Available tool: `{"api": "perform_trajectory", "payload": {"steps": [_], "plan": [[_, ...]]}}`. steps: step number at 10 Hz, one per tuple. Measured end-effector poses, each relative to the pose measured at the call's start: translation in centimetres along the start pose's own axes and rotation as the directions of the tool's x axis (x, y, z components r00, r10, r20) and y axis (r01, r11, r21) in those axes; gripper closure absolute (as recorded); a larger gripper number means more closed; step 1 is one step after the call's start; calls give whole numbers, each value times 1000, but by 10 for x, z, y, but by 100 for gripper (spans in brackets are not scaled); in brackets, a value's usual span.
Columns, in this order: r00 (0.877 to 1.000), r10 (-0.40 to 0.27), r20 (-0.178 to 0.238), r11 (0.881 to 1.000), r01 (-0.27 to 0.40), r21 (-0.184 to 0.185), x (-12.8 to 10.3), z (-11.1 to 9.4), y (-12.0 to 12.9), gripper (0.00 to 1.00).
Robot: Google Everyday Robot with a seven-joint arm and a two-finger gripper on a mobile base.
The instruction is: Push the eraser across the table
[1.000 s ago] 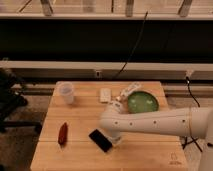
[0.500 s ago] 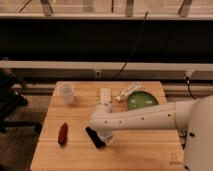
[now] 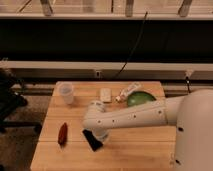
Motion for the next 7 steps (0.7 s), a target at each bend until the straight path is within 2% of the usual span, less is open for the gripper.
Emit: {"api": "perform_trajectory", "payload": {"steps": [3,7], "plan": [[998,-56,-17,998,56,3,-25,-5,-20,98],[995,-93,-28,996,94,12,-34,-6,-27,98]]}}
